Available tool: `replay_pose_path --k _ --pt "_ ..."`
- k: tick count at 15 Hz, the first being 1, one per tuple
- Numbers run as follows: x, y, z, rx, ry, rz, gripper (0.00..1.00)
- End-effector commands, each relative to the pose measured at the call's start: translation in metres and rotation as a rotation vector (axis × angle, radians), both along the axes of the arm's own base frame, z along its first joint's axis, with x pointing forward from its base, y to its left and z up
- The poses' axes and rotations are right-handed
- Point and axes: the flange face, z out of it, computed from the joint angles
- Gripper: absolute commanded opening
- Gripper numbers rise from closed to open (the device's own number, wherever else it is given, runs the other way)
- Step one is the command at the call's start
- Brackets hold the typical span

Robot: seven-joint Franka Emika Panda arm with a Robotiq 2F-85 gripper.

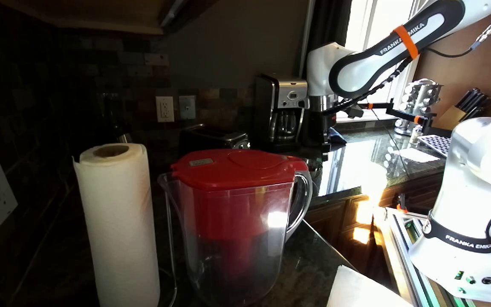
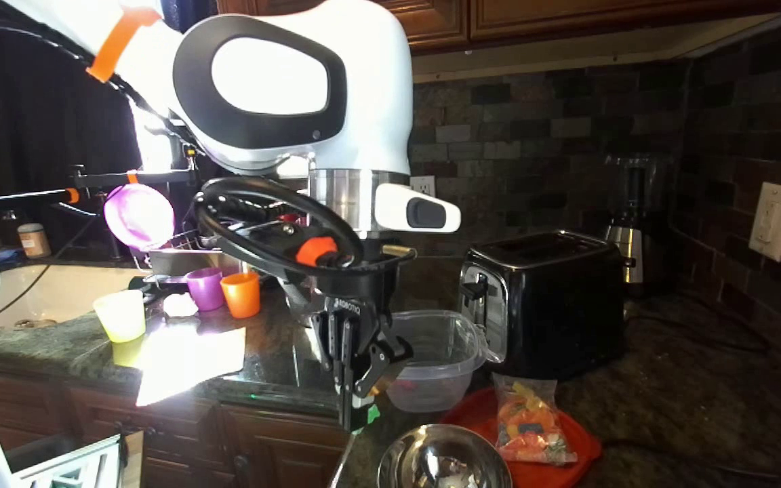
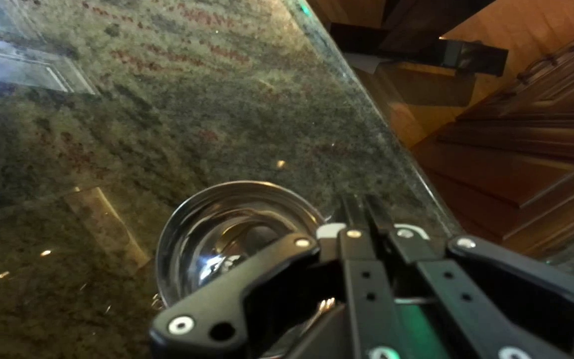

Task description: Move the items from the transparent bowl to the silver bowl

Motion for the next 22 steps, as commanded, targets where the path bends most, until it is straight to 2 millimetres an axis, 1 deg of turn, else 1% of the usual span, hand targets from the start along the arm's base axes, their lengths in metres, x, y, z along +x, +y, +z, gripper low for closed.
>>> replay_pose_path --k 1,2,5,11,15,16,17,18,19,22 --pt "0.004 -0.024 0.019 0.026 -0.028 -0.079 0.01" --pt "0.007 -0.030 0.022 0.030 -0.033 -0.093 0.01" --pt "0.016 -0.044 0.019 0.035 -0.032 -0.137 0.01" --pt "0.041 -0.050 -0.014 0.052 0.025 -0.194 0.01" --pt "0.054 -0.054 -0.029 0.061 0.055 -0.220 0.01" --pt "0.057 -0.056 -0.031 0.059 0.059 -0.223 0.04" --pt "0.059 -0.057 -0.033 0.056 0.063 -0.227 0.25" --pt "0.062 -0.058 -0.034 0.055 0.066 -0.229 0.30" --pt "0.064 -0.059 -0.036 0.053 0.070 -0.231 0.31" --pt "0.068 -0.061 -0.036 0.051 0.070 -0.237 0.52"
